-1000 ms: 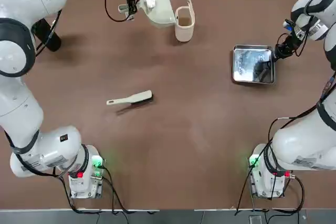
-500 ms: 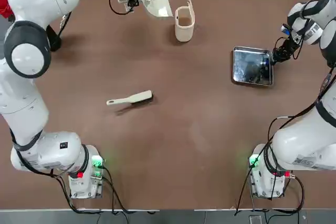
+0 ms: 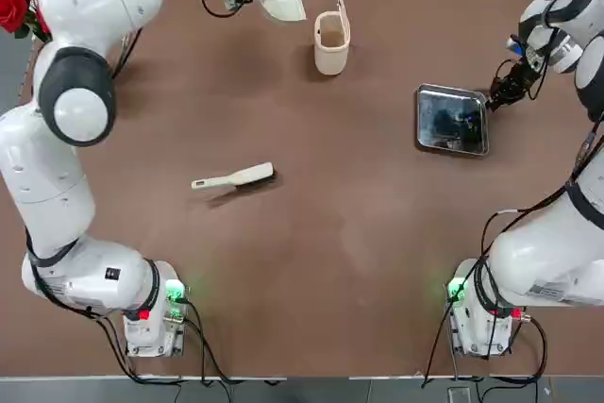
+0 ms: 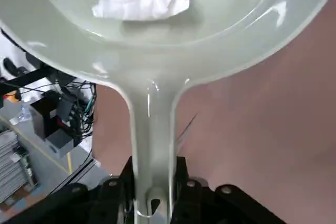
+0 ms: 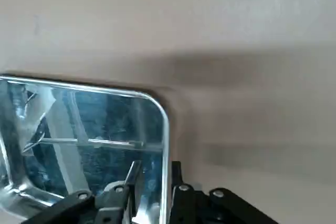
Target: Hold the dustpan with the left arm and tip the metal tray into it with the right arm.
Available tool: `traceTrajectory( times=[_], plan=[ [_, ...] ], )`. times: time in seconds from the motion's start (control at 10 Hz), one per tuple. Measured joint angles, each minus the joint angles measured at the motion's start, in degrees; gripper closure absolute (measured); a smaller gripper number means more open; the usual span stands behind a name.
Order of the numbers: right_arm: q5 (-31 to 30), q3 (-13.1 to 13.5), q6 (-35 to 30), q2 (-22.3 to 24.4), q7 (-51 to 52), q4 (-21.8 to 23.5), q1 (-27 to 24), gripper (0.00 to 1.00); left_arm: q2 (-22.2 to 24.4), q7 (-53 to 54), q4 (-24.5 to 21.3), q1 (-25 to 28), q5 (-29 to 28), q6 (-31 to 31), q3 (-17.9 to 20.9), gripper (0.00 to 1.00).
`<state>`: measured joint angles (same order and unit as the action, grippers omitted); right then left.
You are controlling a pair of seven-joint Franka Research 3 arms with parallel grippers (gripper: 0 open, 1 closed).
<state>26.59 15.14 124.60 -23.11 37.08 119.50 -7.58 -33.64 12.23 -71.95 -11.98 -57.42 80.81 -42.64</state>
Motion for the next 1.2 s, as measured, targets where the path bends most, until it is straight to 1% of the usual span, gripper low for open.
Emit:
traceTrajectory(
  times=[0.1,0.2,0.3,0.4,0.5,0.6,0.8,1.0,1.1,1.2],
  plan=[
    [-0.3,0.3,-1.8,1.5,-0.1,-1.4,0.5,0.65,-0.1,0.0,1.7,-5.7,0.0,-0.5,6.0,0.67],
    [-1.4,0.6,-2.8,3.8,-1.2,-2.5,1.5,0.50,-0.5,0.1,4.0,-11.8,0.0,-1.2,12.3,0.67],
    [-3.9,0.8,-3.3,6.5,-4.5,-3.1,3.0,0.36,-1.3,0.5,6.2,-15.8,0.0,-2.2,15.8,0.67],
    [-6.3,0.8,-4.3,9.5,-8.6,-3.5,4.8,0.20,-2.2,1.3,8.0,-17.3,0.0,-3.2,16.8,0.67],
    [-8.1,0.8,-6.5,12.5,-12.3,-4.0,6.4,0.06,-2.8,1.6,9.1,-17.5,0.0,-3.4,17.0,0.67],
    [-10.1,0.8,-10.4,14.8,-15.7,-5.9,7.4,0.00,-3.1,2.0,9.6,-17.5,0.0,-3.4,17.1,0.67],
    [-12.5,0.8,-21.2,17.1,-21.2,-14.0,7.9,0.00,-3.4,2.2,10.0,-17.7,0.0,-3.4,17.1,0.67],
    [-14.6,0.0,-27.6,17.5,-23.8,-21.1,8.0,0.00,-4.2,2.2,10.0,-18.7,-1.7,-3.1,18.0,0.67],
    [-16.3,-1.4,-29.5,17.5,-25.9,-23.4,8.1,0.00,-4.4,2.2,10.1,-19.4,-2.2,-2.8,18.5,0.67],
    [-18.4,-3.4,-31.4,17.6,-28.6,-25.8,8.1,0.00,-4.5,2.2,10.1,-19.8,-2.3,-2.8,18.7,0.67]
  ],
)
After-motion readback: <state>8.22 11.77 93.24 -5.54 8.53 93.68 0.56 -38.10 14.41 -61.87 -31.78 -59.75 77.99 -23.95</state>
